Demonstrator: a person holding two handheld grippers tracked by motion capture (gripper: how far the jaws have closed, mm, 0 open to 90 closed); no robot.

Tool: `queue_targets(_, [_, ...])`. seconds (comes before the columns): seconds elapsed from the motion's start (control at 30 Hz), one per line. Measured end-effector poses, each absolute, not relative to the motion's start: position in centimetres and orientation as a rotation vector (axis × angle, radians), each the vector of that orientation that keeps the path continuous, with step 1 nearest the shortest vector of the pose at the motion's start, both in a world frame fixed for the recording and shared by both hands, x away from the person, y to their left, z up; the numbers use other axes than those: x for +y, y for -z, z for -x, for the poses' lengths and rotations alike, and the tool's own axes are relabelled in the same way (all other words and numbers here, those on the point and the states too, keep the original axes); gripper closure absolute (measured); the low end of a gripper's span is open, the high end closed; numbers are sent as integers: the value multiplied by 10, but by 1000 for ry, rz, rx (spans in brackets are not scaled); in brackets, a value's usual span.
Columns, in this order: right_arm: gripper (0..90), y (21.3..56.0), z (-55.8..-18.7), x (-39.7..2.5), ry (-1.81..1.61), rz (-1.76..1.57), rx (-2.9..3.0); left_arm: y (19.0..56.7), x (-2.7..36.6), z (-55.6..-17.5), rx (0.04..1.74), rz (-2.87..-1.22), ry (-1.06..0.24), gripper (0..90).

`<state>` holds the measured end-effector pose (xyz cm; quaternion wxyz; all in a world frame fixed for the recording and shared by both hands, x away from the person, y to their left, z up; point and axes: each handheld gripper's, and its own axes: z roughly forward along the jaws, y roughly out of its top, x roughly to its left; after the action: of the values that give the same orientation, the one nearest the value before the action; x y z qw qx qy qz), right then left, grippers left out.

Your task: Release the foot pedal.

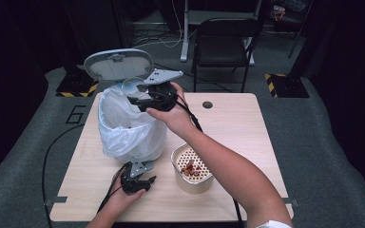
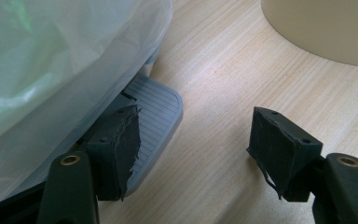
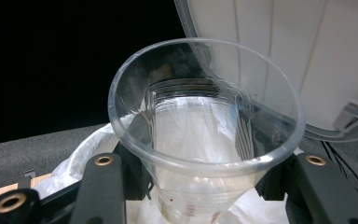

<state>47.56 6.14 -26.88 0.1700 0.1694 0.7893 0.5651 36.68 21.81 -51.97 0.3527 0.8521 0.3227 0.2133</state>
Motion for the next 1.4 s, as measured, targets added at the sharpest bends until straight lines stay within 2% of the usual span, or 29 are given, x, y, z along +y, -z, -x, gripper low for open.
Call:
queue_targets(0.33, [469, 280, -490, 86, -1555, -525, 2306, 520, 218, -366, 836, -2202, -555, 335])
queue_targets(0.43, [409, 286, -494, 92, -1530, -521, 2356, 520, 218, -367, 837, -2202, -554, 335])
queue_targets(0.57, [193, 290, -497, 97, -1534, -569, 2341, 520, 218, -367, 839, -2199, -550, 335])
queue_targets(0.63, [157, 290, -497, 96, -1567, -578, 2344, 519, 219, -367, 841, -2199, -541, 335])
queue_targets(0.87, [148, 284, -493, 82, -1598, -563, 2337, 519, 219, -367, 869, -2191, -517, 336])
queue_targets(1.1, [159, 276, -474, 51, -1587, -518, 2298, 520, 218, -367, 871, -2170, -541, 336])
queue_targets(1.23, [171, 274, -464, 29, -1539, -496, 2288, 520, 221, -369, 875, -2144, -489, 336])
queue_targets(1.3, [171, 275, -461, 18, -1519, -510, 2287, 521, 221, -366, 939, -2101, -450, 346])
queue_targets(1.4, [174, 278, -457, 0, -1490, -530, 2280, 518, 223, -365, 938, -2072, -450, 355])
